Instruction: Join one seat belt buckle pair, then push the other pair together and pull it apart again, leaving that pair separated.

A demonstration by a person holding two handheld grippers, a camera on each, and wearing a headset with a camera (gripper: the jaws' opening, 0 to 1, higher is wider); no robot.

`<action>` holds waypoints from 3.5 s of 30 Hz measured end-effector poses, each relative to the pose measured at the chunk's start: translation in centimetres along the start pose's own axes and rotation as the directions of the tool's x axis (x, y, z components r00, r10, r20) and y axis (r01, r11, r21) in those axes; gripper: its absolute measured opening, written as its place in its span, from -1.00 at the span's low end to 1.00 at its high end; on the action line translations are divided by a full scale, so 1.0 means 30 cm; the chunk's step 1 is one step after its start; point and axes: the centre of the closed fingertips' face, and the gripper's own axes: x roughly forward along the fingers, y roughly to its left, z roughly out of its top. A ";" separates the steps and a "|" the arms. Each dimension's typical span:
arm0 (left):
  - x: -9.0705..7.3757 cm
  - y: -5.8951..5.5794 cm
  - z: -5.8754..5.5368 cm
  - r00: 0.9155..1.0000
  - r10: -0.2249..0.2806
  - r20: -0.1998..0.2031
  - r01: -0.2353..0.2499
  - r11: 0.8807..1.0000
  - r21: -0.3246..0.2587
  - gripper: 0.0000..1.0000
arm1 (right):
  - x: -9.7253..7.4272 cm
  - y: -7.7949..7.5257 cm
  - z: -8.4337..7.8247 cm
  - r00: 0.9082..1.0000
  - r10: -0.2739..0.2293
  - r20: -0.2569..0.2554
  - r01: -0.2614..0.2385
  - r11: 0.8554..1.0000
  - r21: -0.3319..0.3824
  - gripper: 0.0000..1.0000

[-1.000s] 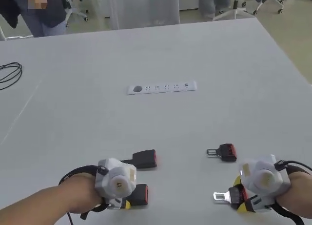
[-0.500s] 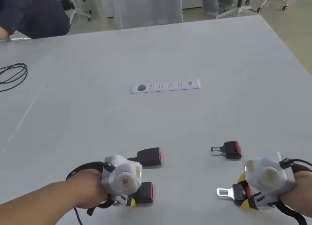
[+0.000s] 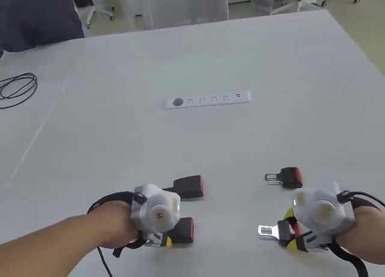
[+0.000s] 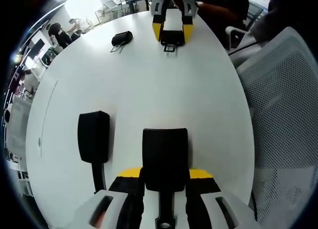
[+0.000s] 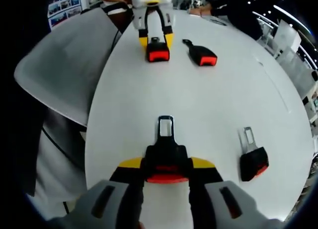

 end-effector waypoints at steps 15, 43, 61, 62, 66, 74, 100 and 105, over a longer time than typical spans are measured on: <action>0.002 -0.001 0.001 1.000 -0.012 -0.004 0.012 1.000 0.014 -0.35 | 0.069 0.029 0.141 0.998 0.003 0.059 -0.003 1.000 0.001 -0.34; 0.000 0.007 0.002 1.000 -0.019 0.000 0.019 1.000 0.013 -0.35 | 0.195 0.036 0.384 0.994 0.023 0.110 -0.018 0.999 -0.046 -0.34; 0.002 0.005 -0.001 0.999 -0.034 -0.017 0.035 0.999 0.021 -0.35 | 0.216 0.038 0.427 0.991 0.002 0.131 0.002 0.999 -0.034 -0.36; 0.002 0.004 -0.001 0.999 -0.035 -0.018 0.035 0.999 0.021 -0.35 | 0.215 0.039 0.426 0.991 0.001 0.135 0.003 0.999 -0.033 -0.36; 0.000 0.004 0.001 0.999 -0.036 -0.021 0.036 0.999 0.018 -0.35 | 0.212 0.041 0.426 0.988 0.002 0.152 0.003 0.999 -0.033 -0.36; -0.002 0.003 0.002 0.999 -0.034 -0.029 0.035 0.999 0.020 -0.35 | 0.208 0.044 0.433 0.987 -0.006 0.161 0.014 0.999 -0.047 -0.36; -0.002 0.003 0.003 0.998 -0.054 -0.026 0.055 0.998 0.043 -0.37 | 0.228 0.045 0.478 0.982 0.004 0.191 0.007 0.998 -0.057 -0.38; 0.000 -0.001 0.008 0.998 -0.051 -0.038 0.054 0.997 0.059 -0.37 | 0.234 0.042 0.491 0.983 0.002 0.182 0.010 0.998 -0.063 -0.39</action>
